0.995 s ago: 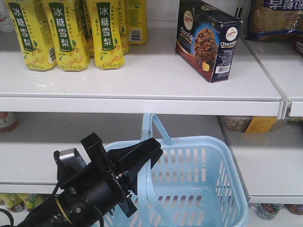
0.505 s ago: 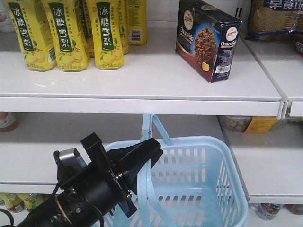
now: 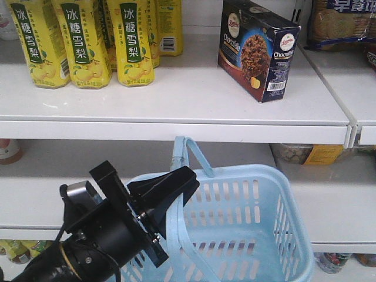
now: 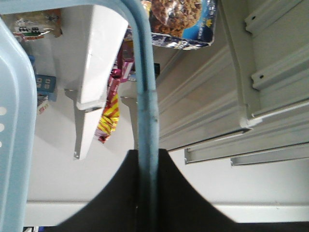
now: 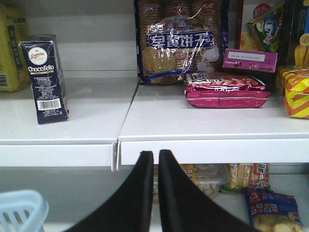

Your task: Left arm holds basket, right arm returns cookies

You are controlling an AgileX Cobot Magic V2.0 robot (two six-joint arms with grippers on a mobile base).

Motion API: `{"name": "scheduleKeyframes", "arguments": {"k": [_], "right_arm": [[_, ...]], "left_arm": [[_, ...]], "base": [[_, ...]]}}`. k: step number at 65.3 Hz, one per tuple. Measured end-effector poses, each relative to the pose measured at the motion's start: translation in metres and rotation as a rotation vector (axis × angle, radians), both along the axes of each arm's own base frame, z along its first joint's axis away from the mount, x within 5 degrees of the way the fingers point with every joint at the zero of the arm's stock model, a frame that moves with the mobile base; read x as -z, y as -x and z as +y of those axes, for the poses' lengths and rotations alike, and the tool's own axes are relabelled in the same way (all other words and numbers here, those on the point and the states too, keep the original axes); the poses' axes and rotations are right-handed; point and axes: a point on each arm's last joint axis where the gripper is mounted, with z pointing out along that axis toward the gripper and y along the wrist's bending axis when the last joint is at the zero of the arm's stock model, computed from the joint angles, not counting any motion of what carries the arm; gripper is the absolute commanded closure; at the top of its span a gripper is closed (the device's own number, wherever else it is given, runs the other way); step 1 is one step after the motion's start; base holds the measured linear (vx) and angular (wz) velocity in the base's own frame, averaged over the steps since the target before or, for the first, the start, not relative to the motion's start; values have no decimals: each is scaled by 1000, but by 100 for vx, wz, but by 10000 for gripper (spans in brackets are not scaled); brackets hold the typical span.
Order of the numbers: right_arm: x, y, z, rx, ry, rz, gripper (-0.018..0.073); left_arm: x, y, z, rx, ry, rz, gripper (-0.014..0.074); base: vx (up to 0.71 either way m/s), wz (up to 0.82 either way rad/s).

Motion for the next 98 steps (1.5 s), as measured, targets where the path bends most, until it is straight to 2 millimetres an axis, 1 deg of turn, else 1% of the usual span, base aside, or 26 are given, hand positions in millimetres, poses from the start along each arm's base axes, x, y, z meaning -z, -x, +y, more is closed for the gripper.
{"name": "scheduleKeyframes", "arguments": {"k": [5, 10, 21, 34, 49, 53, 59, 66, 72, 83, 98], "right_arm": [[0, 0, 0, 0, 0, 0, 570], [0, 0, 0, 0, 0, 0, 570], [0, 0, 0, 0, 0, 0, 570], [0, 0, 0, 0, 0, 0, 570], [0, 0, 0, 0, 0, 0, 570], [0, 0, 0, 0, 0, 0, 570], [0, 0, 0, 0, 0, 0, 570], [0, 0, 0, 0, 0, 0, 570], [0, 0, 0, 0, 0, 0, 570], [0, 0, 0, 0, 0, 0, 570], [0, 0, 0, 0, 0, 0, 570]], "left_arm": [[-11, 3, 5, -4, 50, -41, 599], [-17, 5, 9, -11, 58, -33, 599], [-19, 7, 15, -18, 9, 34, 599], [-16, 10, 20, -24, -70, 114, 599], [-20, 20, 31, -5, -108, 161, 599], [-17, 26, 39, -2, -109, 162, 599], [-5, 35, 54, -7, -120, 177, 599], [6, 42, 71, -36, -129, 188, 599], [12, 44, 86, -83, -127, 177, 599], [18, 47, 111, -175, -155, 124, 599], [23, 51, 134, -291, -275, 107, 599]], "base": [[0, 0], [0, 0], [0, 0], [0, 0], [0, 0], [0, 0], [0, 0], [0, 0], [0, 0], [0, 0], [0, 0]]}}
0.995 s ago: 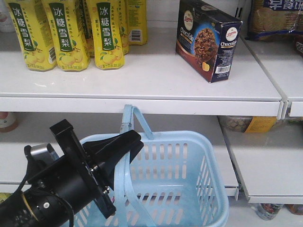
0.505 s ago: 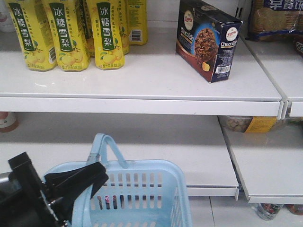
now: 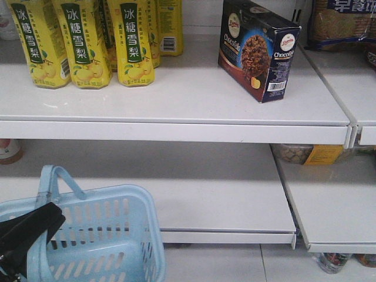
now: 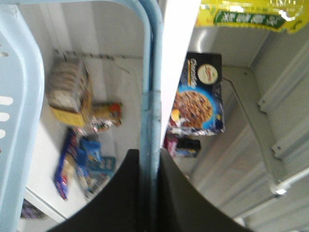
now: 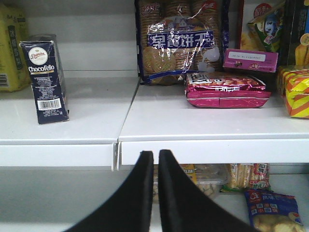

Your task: Left arm holds basket, right arm returns cookies

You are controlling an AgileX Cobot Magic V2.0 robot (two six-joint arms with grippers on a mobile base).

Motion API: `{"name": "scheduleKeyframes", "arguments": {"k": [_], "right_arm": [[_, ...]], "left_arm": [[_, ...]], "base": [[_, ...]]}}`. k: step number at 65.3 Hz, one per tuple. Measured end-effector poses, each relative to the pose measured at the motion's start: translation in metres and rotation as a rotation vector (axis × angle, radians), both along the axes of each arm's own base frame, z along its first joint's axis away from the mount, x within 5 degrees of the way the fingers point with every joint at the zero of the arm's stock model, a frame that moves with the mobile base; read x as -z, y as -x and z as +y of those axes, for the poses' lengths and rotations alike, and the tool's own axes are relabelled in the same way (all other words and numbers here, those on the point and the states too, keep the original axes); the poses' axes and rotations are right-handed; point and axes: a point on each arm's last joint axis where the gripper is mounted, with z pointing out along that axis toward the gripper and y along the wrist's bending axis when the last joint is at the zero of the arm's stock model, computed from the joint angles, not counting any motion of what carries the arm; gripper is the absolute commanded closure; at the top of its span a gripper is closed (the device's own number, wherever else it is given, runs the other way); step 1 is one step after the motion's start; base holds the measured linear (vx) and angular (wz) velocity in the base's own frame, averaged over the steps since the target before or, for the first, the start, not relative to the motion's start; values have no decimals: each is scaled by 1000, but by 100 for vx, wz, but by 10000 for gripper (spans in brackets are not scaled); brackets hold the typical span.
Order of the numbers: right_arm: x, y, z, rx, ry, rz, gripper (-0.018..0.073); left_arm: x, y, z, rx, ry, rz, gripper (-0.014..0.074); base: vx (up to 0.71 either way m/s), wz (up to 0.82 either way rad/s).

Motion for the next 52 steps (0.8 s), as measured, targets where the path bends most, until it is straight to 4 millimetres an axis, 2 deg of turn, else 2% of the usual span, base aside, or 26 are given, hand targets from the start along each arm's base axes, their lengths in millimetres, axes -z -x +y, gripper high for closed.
{"name": "scheduleKeyframes", "arguments": {"k": [28, 52], "right_arm": [[0, 0, 0, 0, 0, 0, 570], [0, 0, 0, 0, 0, 0, 570]], "left_arm": [[3, 3, 33, -228, -284, -55, 599], [0, 8, 48, -328, -597, -186, 599]], "base": [[0, 0], [0, 0]]}}
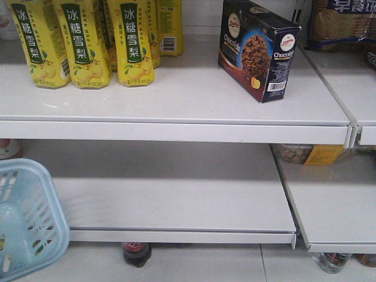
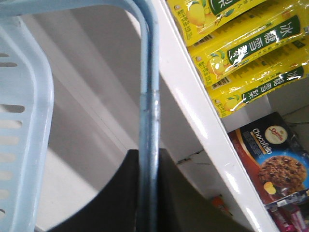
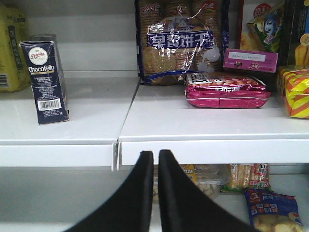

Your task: Left arm holds basket, right arm returns cookies

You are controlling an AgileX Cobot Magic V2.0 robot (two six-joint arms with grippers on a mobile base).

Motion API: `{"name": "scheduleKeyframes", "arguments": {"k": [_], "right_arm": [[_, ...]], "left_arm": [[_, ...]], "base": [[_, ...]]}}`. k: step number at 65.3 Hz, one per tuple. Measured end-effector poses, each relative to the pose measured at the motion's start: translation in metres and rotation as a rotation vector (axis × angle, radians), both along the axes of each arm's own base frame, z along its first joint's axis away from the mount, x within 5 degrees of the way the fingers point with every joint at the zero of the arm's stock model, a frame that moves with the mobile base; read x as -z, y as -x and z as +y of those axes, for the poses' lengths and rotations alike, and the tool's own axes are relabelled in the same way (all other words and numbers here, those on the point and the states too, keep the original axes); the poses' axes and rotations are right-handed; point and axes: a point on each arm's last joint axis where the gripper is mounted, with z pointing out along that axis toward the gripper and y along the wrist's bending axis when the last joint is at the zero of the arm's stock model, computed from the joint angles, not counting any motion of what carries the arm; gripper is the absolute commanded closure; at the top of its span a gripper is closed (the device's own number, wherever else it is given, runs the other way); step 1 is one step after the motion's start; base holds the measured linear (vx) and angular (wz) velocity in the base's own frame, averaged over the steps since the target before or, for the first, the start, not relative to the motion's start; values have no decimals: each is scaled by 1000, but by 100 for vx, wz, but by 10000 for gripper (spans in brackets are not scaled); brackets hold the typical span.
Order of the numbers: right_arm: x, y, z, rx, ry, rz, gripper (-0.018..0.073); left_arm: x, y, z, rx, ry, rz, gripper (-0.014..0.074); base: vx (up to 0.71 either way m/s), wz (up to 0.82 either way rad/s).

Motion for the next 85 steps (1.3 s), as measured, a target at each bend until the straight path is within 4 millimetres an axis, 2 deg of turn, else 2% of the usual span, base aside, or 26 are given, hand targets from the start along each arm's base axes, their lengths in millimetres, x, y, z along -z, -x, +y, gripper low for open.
{"name": "scheduleKeyframes", "arguments": {"k": [29, 48, 61, 85], "right_arm": [[0, 0, 0, 0, 0, 0, 570], [0, 0, 0, 0, 0, 0, 570], [0, 0, 0, 0, 0, 0, 570], [0, 0, 0, 0, 0, 1, 570]], "left_arm": [[-7, 13, 5, -26, -472, -148, 599], [-7, 23, 8, -83, -682, -207, 599], [-10, 30, 8, -107, -720, -261, 599], [-10, 30, 7, -105, -718, -264, 599]], "base": [[0, 0], [0, 0], [0, 0], [0, 0]]}}
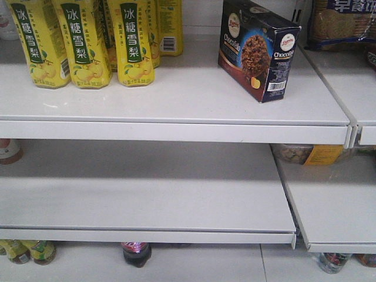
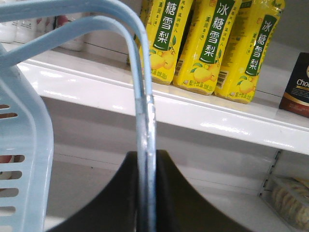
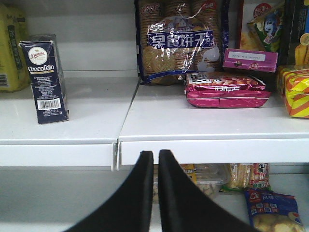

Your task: Left arm holds basket, right arm returns cookies

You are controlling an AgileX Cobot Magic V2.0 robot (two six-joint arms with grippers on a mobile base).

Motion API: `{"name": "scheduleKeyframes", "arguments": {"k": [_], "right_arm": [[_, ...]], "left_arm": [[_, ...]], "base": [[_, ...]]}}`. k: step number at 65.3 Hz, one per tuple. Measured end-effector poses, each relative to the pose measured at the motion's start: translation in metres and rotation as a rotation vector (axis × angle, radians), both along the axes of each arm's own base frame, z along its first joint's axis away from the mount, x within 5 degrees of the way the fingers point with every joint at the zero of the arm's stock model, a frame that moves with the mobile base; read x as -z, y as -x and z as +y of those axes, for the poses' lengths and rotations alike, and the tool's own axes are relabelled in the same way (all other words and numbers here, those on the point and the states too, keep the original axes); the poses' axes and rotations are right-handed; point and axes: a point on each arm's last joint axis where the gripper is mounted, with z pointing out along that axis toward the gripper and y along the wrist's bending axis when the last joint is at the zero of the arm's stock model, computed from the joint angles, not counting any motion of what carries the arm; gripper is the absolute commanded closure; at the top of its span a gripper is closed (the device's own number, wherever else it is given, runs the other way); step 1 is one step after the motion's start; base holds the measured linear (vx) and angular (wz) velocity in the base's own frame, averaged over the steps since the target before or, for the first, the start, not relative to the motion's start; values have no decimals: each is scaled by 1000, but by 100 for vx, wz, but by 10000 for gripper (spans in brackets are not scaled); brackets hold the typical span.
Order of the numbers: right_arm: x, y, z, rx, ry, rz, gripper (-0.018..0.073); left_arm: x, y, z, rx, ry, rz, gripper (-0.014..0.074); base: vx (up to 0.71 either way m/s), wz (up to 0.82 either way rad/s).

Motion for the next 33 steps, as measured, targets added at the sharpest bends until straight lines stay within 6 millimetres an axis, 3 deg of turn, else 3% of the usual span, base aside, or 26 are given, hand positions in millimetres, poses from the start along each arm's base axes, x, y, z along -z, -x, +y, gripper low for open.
{"name": "scheduleKeyframes", "arguments": {"k": [33], "right_arm": [[0, 0, 0, 0, 0, 0, 570]], "left_arm": [[14, -2, 7, -79, -39, -7, 599]], "base": [[0, 0]]}}
